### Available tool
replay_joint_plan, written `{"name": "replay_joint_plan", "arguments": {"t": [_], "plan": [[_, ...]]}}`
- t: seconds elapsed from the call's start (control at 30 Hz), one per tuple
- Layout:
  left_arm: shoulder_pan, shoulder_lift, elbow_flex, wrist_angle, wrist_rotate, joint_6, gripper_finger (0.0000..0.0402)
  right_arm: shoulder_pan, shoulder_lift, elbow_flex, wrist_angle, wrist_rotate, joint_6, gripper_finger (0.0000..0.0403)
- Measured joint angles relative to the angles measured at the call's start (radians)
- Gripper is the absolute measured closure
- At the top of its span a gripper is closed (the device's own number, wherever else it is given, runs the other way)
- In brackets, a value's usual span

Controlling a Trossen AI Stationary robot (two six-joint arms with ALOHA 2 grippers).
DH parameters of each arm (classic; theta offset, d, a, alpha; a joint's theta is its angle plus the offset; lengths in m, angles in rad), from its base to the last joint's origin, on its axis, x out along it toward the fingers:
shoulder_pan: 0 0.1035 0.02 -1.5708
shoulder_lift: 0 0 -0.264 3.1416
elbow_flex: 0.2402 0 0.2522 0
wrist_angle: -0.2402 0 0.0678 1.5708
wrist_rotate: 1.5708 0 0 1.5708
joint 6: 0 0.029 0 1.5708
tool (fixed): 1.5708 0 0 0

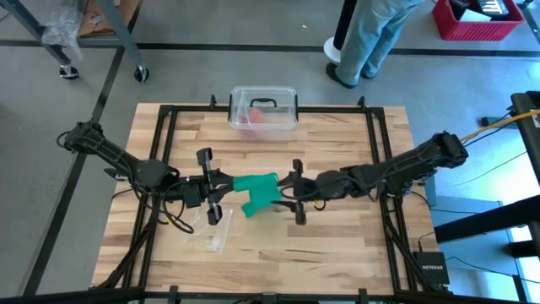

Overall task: Roll bandage
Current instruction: Roll the green bandage

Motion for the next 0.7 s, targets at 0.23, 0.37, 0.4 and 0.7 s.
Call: {"name": "replay_joint_plan", "arguments": {"t": [0.23,0.37,0.4,0.7], "plan": [[0.001,0.000,0.000,0.000,0.000,-0.014,0.0394,-0.025,0.072,-0.172,0.414,-0.046,-0.026,0.0185],[0.001,0.000,0.000,0.000,0.000,-0.023,0.0394,-0.027,0.113,-0.160,0.416,-0.078,-0.026,0.0185],[0.001,0.000,0.000,-0.001,0.000,-0.023,0.0394,-0.026,0.115,-0.153,0.417,-0.080,-0.026,0.0185],[0.001,0.000,0.000,-0.022,-0.001,-0.035,0.0394,-0.026,0.119,-0.104,0.331,-0.092,-0.059,0.0314]]}}
